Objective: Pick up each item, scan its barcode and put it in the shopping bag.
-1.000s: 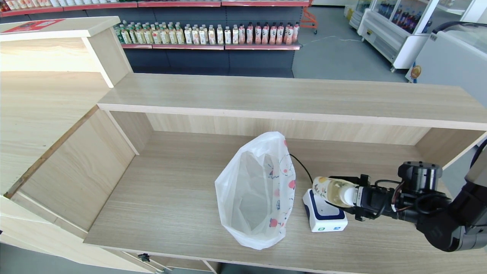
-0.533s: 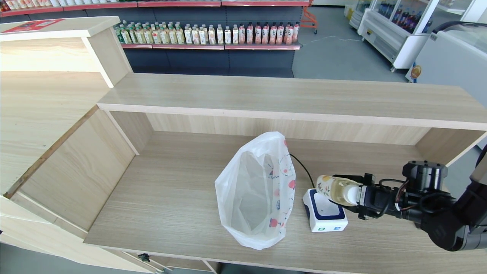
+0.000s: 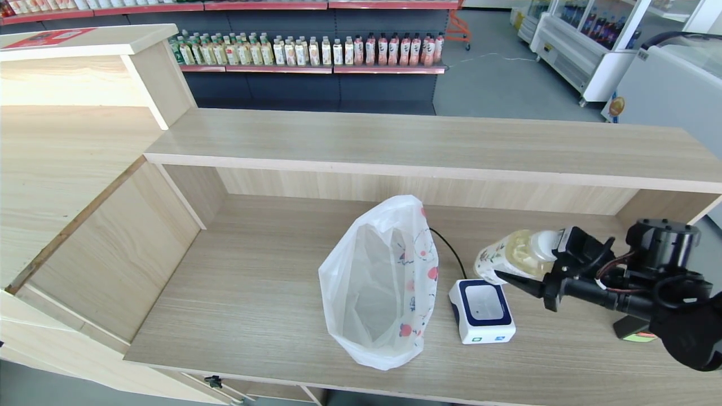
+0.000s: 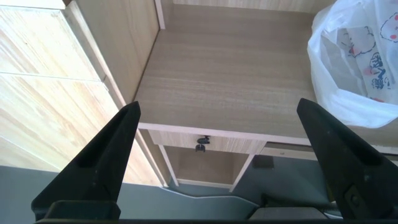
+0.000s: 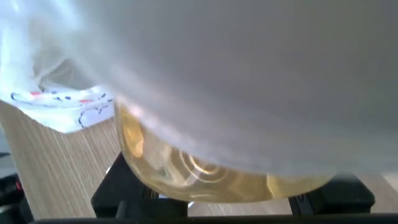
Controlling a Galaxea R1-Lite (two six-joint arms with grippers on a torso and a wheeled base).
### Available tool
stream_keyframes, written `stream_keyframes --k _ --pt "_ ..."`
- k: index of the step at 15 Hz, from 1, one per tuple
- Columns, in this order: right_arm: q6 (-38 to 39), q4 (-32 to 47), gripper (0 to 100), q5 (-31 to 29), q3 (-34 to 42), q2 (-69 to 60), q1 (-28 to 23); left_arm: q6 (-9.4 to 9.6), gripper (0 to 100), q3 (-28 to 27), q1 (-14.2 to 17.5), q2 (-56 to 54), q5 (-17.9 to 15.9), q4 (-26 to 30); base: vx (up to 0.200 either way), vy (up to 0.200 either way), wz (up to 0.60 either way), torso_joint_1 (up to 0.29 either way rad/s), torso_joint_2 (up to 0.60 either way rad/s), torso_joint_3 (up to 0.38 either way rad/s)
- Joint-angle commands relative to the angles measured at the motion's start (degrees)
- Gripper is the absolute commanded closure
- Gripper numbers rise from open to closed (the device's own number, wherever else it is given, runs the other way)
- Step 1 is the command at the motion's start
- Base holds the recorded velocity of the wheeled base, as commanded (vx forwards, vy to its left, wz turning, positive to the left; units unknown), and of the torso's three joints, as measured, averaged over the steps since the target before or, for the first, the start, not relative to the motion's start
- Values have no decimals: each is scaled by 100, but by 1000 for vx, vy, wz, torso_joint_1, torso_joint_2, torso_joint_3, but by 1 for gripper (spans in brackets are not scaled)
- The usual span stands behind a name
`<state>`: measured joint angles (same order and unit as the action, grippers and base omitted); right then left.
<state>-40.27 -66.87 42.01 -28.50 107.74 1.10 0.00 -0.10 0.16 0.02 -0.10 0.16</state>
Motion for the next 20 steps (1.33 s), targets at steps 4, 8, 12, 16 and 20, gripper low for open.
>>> stream_keyframes --k 4,8,12,16,20 --pt "2919 7 100 -1116 -103 -930 541 0 0 1 2 -2 1 2 0 0 0 0 0 0" --pt "4044 24 100 -1591 -103 -719 1077 0 0 1 2 -2 1 2 0 0 0 0 0 0" --pt "4053 51 100 -1626 -129 -640 1437 26 0 1 2 -2 1 2 0 0 0 0 0 0" --pt "4044 33 100 -1626 -138 -552 1622 0 0 1 2 -2 1 2 0 0 0 0 0 0" --pt "4070 -2 100 -1564 -138 -447 1701 -9 0 1 2 -2 10 2 0 200 0 1 2 7"
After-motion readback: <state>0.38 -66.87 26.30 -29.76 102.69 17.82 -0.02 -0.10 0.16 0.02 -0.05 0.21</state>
